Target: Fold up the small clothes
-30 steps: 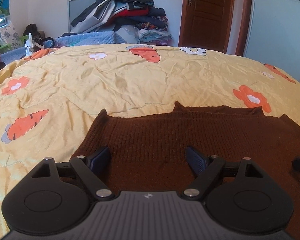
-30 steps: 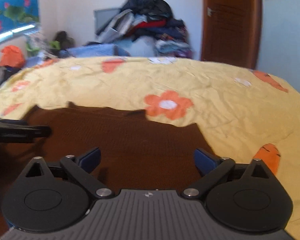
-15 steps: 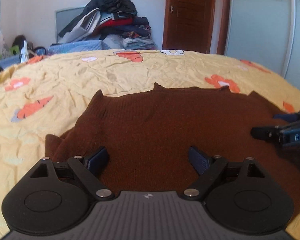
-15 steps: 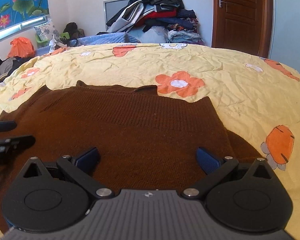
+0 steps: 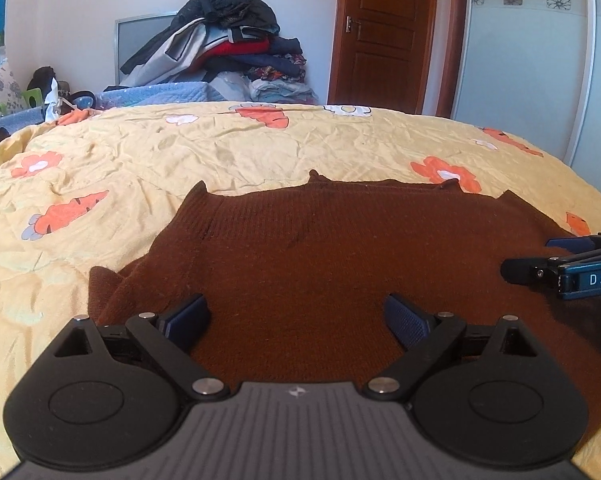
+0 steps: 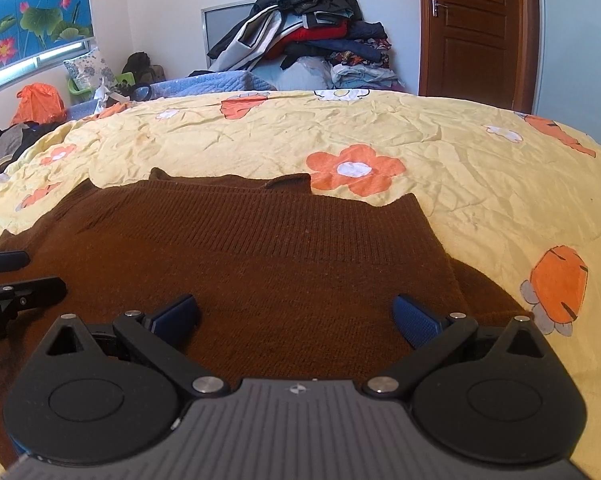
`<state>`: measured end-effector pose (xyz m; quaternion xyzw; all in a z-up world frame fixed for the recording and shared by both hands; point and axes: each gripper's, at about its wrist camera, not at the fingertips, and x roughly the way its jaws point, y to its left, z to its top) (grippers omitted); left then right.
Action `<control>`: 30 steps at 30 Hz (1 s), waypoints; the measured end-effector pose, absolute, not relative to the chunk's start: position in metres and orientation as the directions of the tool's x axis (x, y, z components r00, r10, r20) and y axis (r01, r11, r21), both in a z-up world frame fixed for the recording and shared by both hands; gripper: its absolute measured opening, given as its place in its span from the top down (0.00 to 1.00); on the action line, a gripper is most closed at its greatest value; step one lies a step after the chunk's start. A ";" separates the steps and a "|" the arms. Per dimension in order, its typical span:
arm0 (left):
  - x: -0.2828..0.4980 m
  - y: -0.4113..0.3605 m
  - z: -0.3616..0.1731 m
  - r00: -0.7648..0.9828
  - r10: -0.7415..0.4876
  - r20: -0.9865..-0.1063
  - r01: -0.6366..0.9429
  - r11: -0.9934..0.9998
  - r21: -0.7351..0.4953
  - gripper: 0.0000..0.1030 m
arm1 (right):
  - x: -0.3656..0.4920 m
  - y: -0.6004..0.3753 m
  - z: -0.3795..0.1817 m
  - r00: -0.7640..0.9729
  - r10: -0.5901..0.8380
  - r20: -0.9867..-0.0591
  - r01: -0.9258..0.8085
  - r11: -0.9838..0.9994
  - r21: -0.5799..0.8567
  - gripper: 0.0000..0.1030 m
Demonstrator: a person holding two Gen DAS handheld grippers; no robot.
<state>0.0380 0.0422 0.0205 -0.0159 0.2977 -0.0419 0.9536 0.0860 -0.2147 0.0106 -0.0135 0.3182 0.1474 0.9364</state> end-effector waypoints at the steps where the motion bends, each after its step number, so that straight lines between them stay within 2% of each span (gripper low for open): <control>1: 0.038 0.042 0.020 0.819 -0.088 -0.567 0.070 0.996 -0.054 0.07 | 0.086 -0.215 0.011 0.754 0.268 -0.600 -0.285 0.956 0.069 0.00; 30: 0.036 0.039 0.022 0.824 -0.055 -0.564 0.042 0.998 -0.037 0.06 | 0.087 -0.215 0.010 0.755 0.274 -0.596 -0.284 0.956 0.080 0.00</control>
